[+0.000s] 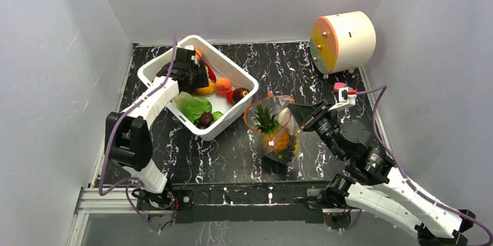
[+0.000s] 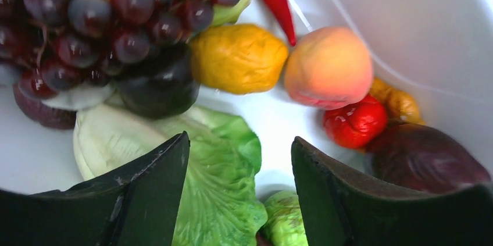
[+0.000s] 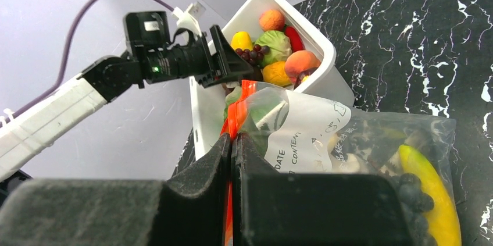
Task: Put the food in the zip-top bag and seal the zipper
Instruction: Pick up the fake fruit from the bin.
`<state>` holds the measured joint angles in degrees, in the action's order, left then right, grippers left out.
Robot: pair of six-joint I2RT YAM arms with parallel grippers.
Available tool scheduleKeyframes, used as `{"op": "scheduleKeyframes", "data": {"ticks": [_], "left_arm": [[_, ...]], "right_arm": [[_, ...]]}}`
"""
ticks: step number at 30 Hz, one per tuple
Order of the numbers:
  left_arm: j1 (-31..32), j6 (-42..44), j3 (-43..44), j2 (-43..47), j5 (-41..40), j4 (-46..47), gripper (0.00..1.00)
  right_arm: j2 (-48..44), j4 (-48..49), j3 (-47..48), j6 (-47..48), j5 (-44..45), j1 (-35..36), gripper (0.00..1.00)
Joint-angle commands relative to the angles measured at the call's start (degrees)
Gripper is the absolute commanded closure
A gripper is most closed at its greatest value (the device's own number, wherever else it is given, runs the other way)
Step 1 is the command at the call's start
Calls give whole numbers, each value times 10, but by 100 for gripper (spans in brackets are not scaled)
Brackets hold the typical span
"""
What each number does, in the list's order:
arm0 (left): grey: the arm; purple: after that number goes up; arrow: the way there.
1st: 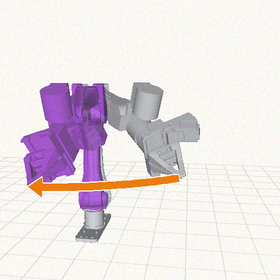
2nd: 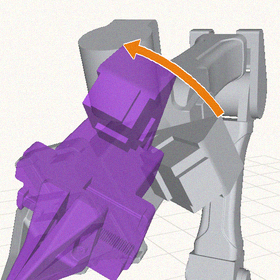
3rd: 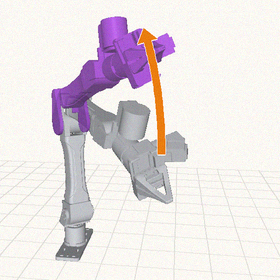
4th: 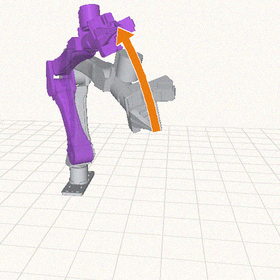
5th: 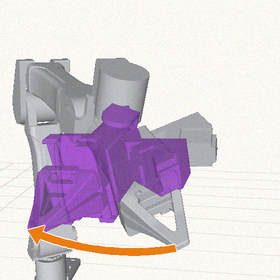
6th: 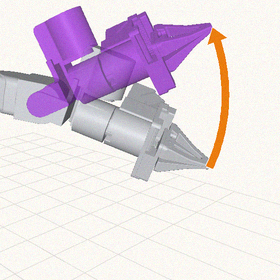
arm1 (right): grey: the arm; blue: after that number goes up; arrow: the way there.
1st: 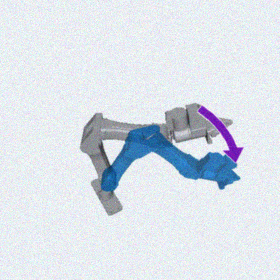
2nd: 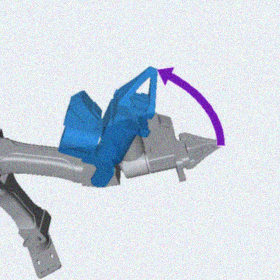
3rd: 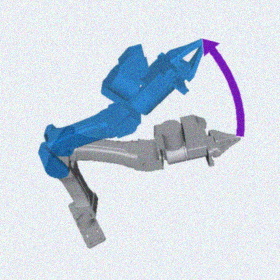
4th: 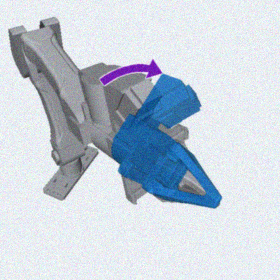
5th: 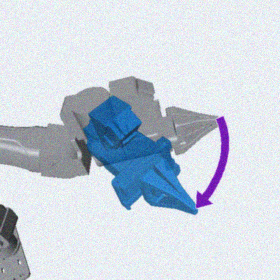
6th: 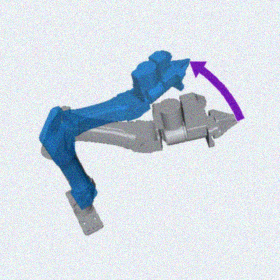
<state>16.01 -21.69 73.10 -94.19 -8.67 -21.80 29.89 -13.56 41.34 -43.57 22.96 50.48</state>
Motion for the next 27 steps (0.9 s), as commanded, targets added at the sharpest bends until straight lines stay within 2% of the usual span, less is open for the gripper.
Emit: {"op": "scheduleKeyframes", "data": {"ticks": [1,5,11,27], "left_arm": [[0,61,55,0,36,-24,35],[1,76,66,-8,85,-3,33],[6,82,125,-79,143,-22,23],[33,83,179,-187,186,-2,19]], "right_arm": [[3,57,8,-1,0,0,100],[6,65,4,-4,-1,0,100],[14,61,12,-3,-8,-1,100],[3,40,23,-6,-3,0,100]]}}
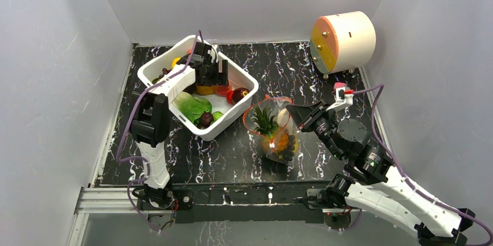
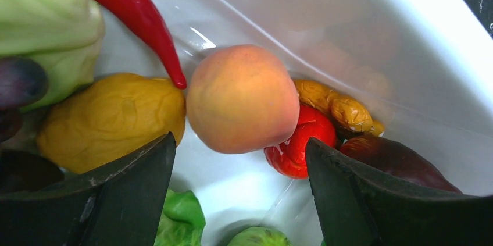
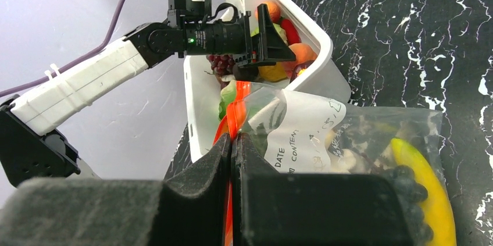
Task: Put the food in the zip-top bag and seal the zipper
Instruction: Pick up the fake fruit from the bin.
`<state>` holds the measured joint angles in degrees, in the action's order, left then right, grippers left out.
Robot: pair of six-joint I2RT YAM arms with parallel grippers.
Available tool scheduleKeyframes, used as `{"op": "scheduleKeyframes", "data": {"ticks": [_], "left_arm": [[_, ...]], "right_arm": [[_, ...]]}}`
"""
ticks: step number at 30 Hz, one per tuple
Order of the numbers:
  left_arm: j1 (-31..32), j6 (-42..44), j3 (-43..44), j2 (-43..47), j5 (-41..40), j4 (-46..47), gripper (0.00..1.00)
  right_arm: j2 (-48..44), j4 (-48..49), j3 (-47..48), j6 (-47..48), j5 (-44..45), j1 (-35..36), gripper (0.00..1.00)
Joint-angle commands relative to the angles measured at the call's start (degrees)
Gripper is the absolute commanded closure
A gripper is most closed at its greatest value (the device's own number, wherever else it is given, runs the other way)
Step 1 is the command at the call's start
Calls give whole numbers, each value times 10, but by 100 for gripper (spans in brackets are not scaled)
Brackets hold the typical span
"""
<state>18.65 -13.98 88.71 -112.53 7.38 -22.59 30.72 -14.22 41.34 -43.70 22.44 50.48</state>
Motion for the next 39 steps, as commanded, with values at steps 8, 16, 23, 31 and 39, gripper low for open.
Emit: {"op": "scheduleKeyframes", "data": {"ticks": [8,16,23,31,39], "left_arm": [[10,12,36,-42,0,3,22],[11,8,15,-22,-31,16,44],[10,15,-2,28,-38,16,51],[10,5,-36,126,-34,3,54],[13,-12,-85,244,37,-19,56]], "right_arm": [[-6,47,22,-7,4,-1,100],[-8,42,22,-2,14,0,100],[-10,44,16,-7,11,0,100],[-6,40,11,-9,9,-1,100],[5,40,12,-16,6,0,100]]}}
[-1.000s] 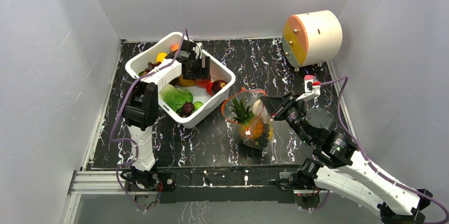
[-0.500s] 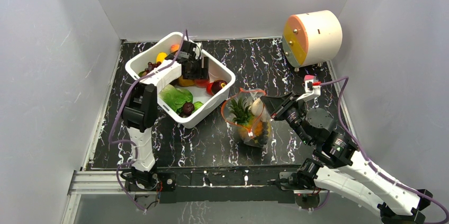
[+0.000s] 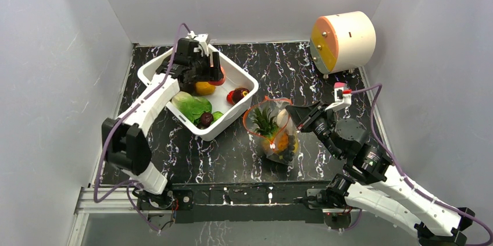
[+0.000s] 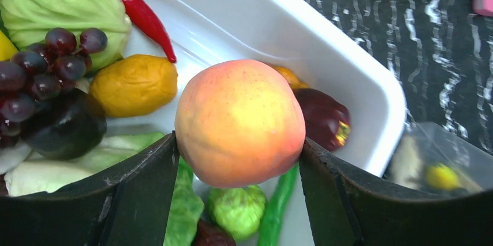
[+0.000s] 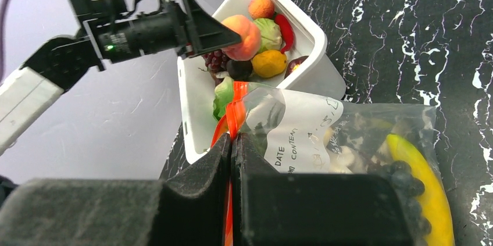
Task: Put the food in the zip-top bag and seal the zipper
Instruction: Pick up the fake fruit from the bin, then place the fake fruit in the zipper food storage bag.
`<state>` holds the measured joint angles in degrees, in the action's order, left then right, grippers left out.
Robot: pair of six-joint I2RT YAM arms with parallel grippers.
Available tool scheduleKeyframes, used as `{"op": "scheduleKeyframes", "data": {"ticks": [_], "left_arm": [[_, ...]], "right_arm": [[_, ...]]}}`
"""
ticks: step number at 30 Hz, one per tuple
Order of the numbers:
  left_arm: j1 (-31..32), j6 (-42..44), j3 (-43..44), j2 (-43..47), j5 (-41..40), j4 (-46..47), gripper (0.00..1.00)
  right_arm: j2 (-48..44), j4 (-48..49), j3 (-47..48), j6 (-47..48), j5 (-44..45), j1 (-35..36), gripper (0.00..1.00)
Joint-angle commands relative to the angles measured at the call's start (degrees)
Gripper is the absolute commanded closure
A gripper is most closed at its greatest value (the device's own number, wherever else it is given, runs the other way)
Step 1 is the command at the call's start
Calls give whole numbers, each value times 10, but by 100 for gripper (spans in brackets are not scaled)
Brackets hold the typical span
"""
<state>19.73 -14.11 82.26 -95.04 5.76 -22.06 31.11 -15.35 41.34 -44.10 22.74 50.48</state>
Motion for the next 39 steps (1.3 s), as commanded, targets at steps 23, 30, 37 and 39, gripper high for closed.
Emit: {"op": "scheduleKeyframes", "data": {"ticks": [23,30,37,39], "left_arm": [[160,-97,-190,305,379,100,60],[213,-81,-193,279,328,96,58],[239,-56,-204,251,267,112,59],[246,-48,-204,237,252,111,60]], "right_arm": [[49,56,33,-44,12,-1,100],[46,57,29,-44,11,0,100],[46,64,22,-53,2,0,100],[45,65,21,-56,-1,0,100]]}}
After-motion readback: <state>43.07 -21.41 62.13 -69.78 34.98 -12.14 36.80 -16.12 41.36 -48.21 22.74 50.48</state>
